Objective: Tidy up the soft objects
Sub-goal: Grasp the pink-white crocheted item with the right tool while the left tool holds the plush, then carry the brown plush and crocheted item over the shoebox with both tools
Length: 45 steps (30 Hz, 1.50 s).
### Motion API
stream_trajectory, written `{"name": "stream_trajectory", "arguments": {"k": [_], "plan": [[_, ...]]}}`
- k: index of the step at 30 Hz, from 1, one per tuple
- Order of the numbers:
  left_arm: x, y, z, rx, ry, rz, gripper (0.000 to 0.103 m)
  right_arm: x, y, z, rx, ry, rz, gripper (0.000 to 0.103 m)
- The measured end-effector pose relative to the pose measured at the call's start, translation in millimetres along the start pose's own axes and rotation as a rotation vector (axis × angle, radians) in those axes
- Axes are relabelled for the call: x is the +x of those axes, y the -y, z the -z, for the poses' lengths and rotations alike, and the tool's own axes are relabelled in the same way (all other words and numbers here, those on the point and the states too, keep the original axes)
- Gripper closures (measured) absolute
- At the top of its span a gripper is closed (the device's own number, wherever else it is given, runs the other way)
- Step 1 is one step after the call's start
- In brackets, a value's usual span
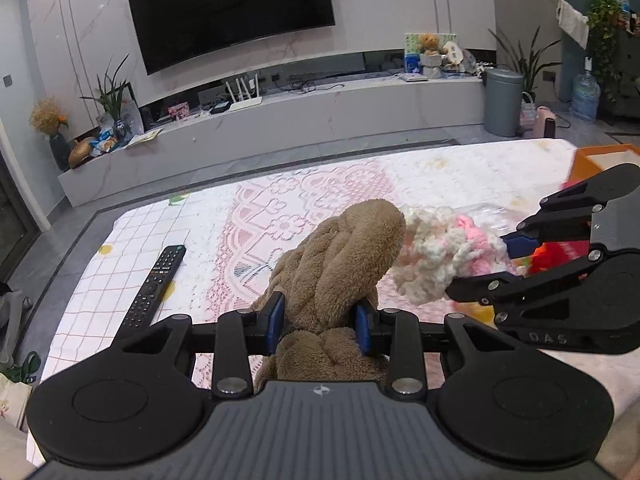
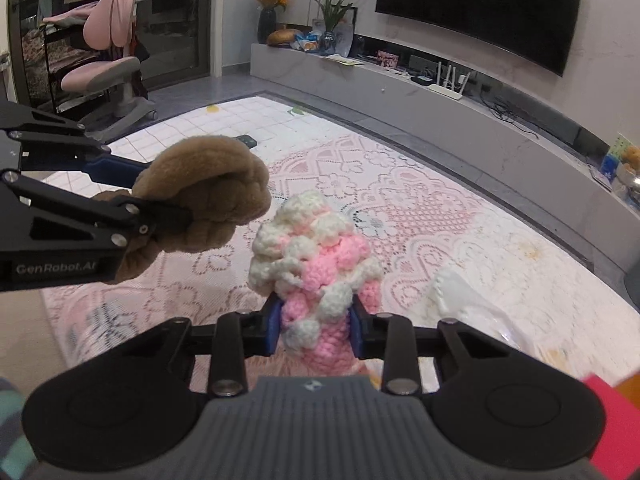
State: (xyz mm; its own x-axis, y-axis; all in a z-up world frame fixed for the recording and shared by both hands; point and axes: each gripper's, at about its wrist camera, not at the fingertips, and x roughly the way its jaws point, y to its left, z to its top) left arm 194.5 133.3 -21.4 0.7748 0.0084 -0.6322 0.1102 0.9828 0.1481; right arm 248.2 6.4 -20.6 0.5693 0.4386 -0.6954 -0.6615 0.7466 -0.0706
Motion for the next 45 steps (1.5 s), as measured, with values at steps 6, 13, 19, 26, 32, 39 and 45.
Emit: {"name": "stream_trajectory", "arguments": {"k": [6, 13, 19, 26, 32, 39, 45], "plan": [[-42.5, 22.9, -13.6, 0.017, 0.030, 0.071, 0.063, -62.7, 12.5, 12.0, 0.053, 0.027, 0.033, 0.071], [-71.9, 61.1, -30.8, 0.024, 0.028, 0.216, 0.063, -136.7, 40.0, 38.8, 0.116, 0.055, 0.079, 0.070], [-83.0, 102.4, -52.6, 0.054, 0.031, 0.354, 0.063, -203.9, 67.4, 70.7, 0.143, 0.089, 0.135, 0.070], [-75.4, 169.3, -77.3, 0.126, 0.053, 0.478, 0.063, -261.2, 110.2, 110.9, 0.200, 0.079, 0.226, 0.070], [-47.8, 228.9, -99.2, 0.131, 0.019, 0.580, 0.063, -284.6, 149.6, 140.3, 0.249, 0.032, 0.321, 0.070], [-5.2, 278.8, -126.8, 0.101, -0.034, 0.592, 0.063, -276.0, 210.8, 159.5, 0.364, -0.024, 0.384, 0.069], [37.2, 305.2, -141.6, 0.112, -0.078, 0.544, 0.063, -244.1, 265.0, 164.0, 0.415, -0.066, 0.401, 0.068]]}}
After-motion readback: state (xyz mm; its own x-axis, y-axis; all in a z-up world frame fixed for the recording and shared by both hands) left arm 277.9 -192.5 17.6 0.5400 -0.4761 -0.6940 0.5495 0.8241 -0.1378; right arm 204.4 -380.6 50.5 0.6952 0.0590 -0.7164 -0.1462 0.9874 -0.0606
